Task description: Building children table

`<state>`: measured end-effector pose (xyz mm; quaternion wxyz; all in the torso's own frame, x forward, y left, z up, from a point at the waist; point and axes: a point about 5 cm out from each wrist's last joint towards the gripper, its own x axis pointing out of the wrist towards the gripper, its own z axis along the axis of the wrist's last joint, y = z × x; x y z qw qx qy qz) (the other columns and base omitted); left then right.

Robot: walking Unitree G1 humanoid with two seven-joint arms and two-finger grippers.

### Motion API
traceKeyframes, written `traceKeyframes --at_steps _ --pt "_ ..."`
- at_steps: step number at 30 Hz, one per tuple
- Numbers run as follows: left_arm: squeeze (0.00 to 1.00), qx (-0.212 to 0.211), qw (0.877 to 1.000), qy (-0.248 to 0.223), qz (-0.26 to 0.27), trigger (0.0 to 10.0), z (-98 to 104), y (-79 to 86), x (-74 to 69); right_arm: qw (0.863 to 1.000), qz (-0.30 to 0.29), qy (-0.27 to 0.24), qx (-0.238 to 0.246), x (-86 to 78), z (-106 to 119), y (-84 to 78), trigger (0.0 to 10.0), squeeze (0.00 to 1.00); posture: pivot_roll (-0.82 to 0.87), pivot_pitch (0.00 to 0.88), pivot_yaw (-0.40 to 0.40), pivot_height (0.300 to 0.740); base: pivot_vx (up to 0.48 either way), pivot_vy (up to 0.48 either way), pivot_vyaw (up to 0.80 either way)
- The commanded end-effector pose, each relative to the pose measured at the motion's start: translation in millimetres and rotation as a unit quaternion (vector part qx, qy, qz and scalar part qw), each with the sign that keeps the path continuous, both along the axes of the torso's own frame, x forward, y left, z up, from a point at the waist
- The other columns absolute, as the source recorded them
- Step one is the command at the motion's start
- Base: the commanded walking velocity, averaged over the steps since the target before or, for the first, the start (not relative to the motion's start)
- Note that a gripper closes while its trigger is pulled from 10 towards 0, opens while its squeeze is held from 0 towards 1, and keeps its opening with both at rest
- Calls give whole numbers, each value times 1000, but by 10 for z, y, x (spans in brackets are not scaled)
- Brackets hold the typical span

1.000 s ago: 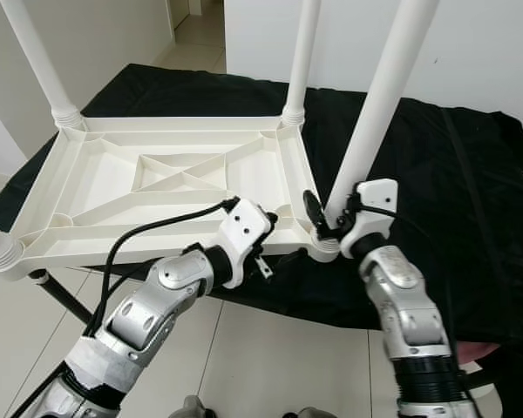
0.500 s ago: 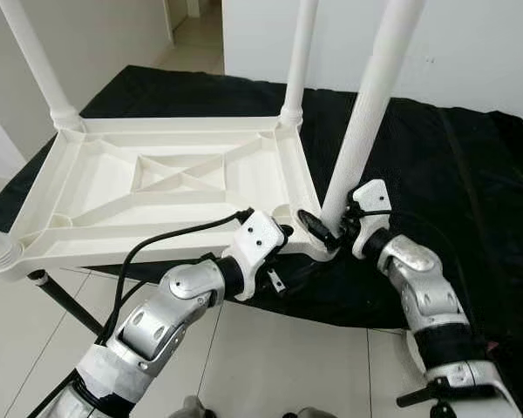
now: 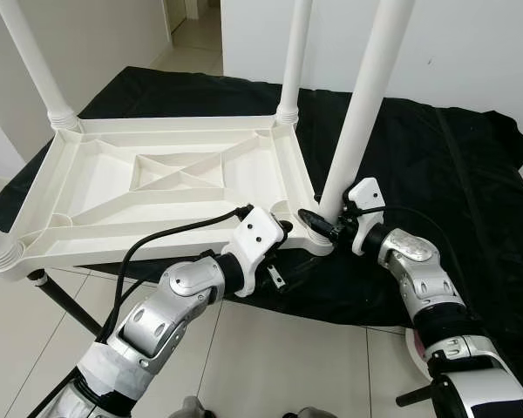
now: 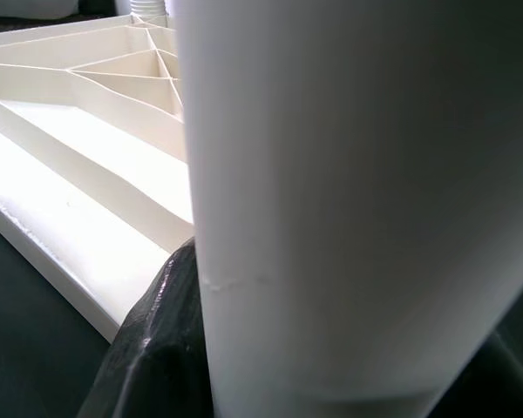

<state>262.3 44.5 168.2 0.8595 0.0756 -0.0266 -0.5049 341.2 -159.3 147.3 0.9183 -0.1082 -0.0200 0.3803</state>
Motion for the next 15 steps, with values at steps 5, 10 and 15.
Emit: traceKeyframes --at_steps 5,10,15 --pt "0 14 1000 5 -20 10000 -32 4 -1 1000 4 22 -3 -27 -136 32 9647 0 -62 37 3 740 0 0 0" --pt "0 13 1000 7 -20 10000 -34 -3 -8 999 -30 30 19 -67 -160 44 10000 0 -61 40 1 740 0 0 0" --pt "0 13 1000 9 -20 10000 -50 -4 -24 995 -81 28 44 -105 -145 50 10000 0 -66 44 -1 740 0 0 0"
